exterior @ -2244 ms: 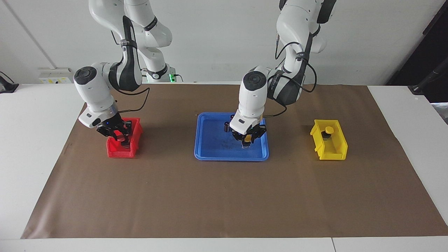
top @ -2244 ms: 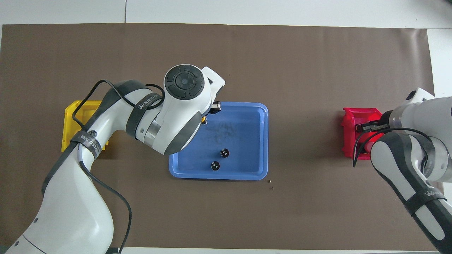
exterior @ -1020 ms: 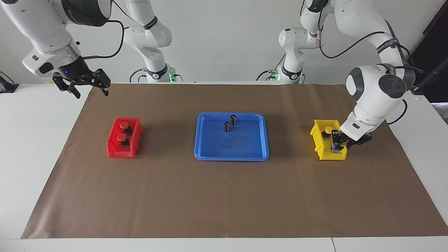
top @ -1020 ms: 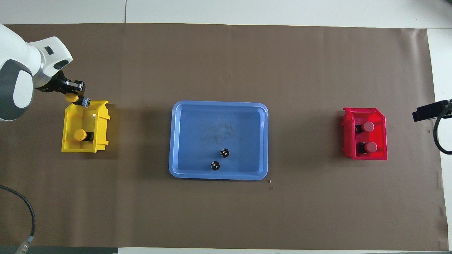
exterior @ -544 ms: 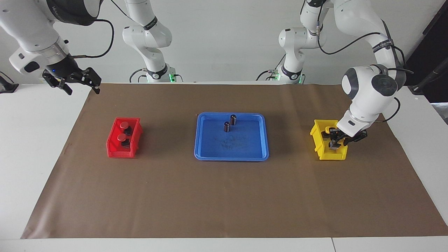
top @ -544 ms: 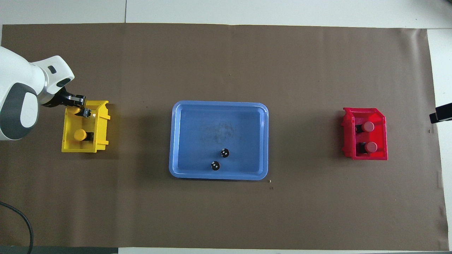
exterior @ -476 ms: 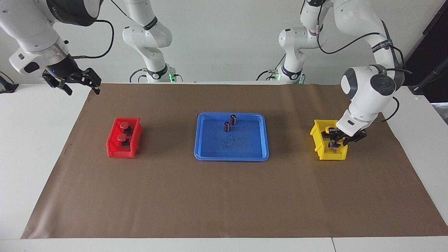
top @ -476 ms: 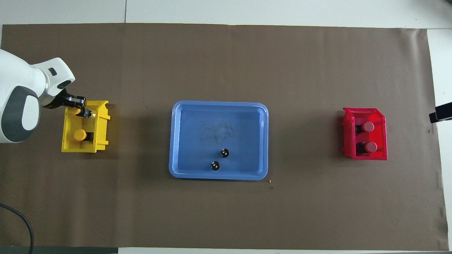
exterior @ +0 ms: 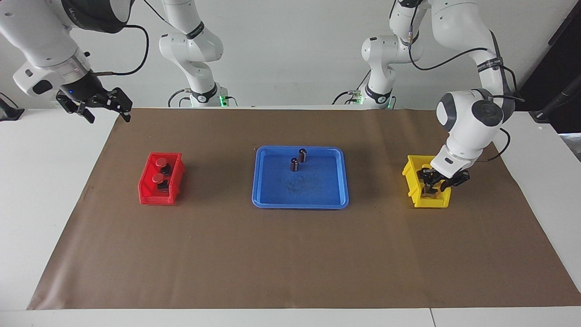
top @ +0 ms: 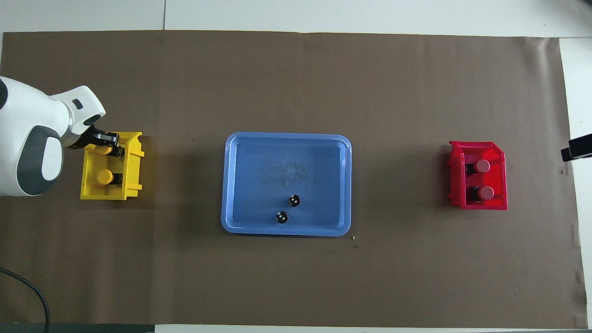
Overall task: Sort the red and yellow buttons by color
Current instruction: 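Lower the yellow button into the yellow bin and open the left gripper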
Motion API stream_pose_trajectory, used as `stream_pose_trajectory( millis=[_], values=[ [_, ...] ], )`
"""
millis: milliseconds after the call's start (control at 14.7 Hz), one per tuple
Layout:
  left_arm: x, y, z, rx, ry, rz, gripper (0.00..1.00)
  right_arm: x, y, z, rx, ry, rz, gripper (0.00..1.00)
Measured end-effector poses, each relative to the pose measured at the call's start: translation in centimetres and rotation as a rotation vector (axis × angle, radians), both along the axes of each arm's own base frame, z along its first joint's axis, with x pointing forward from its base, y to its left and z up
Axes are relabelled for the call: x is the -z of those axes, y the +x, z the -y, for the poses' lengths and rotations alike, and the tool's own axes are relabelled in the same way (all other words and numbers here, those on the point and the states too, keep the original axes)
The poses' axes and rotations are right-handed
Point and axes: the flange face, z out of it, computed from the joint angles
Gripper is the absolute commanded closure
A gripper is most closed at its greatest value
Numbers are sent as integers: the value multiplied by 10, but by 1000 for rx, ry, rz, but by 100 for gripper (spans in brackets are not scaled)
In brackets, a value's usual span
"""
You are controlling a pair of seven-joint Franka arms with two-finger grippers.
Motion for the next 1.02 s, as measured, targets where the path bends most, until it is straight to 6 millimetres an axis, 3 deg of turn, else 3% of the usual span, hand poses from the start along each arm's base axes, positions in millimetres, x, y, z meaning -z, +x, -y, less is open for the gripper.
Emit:
stream_pose_trajectory(
  millis=[68, 340, 884, 1020],
  values=[
    [3, -1, 0, 1, -1, 3, 75, 0, 0, 0, 1, 0, 0, 0],
    [5, -1, 0, 2, -2, 9, 58, 0, 0, -1, -1, 0, -2, 0],
    [4, -1, 0, 1, -2, 14, 43, 1, -1, 0, 0, 1, -9, 0],
    [2, 0, 0, 1, -3, 20, 24, 1, -1, 0, 0, 1, -10, 0]
  ],
)
